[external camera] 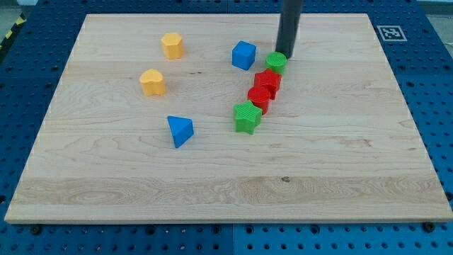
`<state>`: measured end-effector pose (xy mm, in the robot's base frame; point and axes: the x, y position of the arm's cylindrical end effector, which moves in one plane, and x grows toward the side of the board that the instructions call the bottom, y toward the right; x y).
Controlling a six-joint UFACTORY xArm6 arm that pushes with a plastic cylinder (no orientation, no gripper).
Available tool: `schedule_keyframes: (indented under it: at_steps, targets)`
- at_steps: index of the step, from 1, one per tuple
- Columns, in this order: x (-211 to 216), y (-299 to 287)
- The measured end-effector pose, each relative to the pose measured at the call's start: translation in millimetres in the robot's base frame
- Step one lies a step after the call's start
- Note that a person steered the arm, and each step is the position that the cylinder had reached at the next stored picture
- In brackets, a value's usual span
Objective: Move the blue cube closer to the center
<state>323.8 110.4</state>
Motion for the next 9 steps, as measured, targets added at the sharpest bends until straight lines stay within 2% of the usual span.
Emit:
schedule_keyframes:
  at_steps: [3, 5, 6, 8, 9]
  targets:
    - [21.8, -2.8]
    - [-35.0, -12.4]
    - [-26.4, -37.8]
    - [-15.2, -52.8]
    - [4.0, -71.9]
